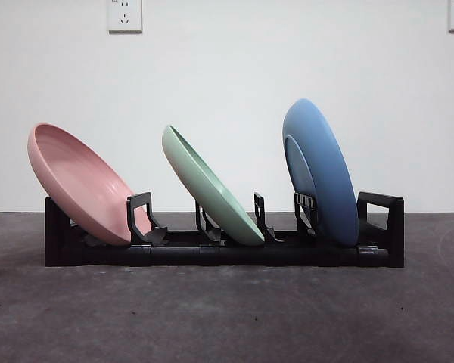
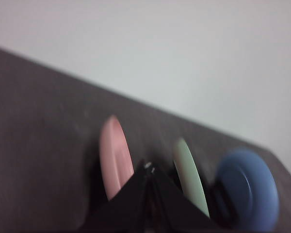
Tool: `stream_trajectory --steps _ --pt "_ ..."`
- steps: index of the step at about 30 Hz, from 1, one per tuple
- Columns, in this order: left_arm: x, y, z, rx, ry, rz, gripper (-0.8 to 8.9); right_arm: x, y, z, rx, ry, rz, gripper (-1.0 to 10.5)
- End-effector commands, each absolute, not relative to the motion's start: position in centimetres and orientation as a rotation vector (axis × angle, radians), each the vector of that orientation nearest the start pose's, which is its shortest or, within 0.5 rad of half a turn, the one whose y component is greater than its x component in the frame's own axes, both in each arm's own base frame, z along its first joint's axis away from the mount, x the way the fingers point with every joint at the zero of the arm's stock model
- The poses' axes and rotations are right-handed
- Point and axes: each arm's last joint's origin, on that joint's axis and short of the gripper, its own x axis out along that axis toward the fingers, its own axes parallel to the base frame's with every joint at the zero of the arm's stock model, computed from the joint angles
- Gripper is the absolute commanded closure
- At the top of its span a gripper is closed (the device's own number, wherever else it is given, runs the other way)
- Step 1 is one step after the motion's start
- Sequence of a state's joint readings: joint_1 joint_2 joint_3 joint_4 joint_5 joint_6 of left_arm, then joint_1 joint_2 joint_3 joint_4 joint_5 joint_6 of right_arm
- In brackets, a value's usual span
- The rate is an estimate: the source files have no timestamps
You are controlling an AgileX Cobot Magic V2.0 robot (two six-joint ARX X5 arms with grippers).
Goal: Place the plate
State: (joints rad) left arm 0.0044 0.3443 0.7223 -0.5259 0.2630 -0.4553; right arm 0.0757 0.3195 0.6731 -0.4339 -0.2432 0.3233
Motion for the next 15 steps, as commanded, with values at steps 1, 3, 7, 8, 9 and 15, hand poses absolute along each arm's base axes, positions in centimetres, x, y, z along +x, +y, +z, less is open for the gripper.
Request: stream_trajectory --steps 1,3,7,8,9,15 --pt "7.8 -0.9 33.7 -0.469 0.330 -0.250 8.02 7.9 1.4 33.4 0.357 0.298 0.311 9.4" --pt "8.3 -0.9 34.2 -0.486 0.431 -0.247 8.02 8.4 1.6 34.2 0.371 0.413 0.330 9.4" --pt "9.3 -1.0 34.9 -0.490 0.644 -0.216 8.02 9.6 1.9 35.4 0.380 0.600 0.378 9.4" --pt "9.6 -1.0 35.0 -0.476 0.696 -0.211 8.03 10.0 1.9 35.7 0.374 0.636 0.387 9.4" --pt "9.9 -1.0 35.1 -0.463 0.732 -0.209 8.03 10.2 2.0 35.9 0.366 0.660 0.393 9.4" --pt "11.5 -1.0 35.6 -0.417 0.805 -0.223 6.29 12.3 2.6 36.2 0.269 0.721 0.450 8.0"
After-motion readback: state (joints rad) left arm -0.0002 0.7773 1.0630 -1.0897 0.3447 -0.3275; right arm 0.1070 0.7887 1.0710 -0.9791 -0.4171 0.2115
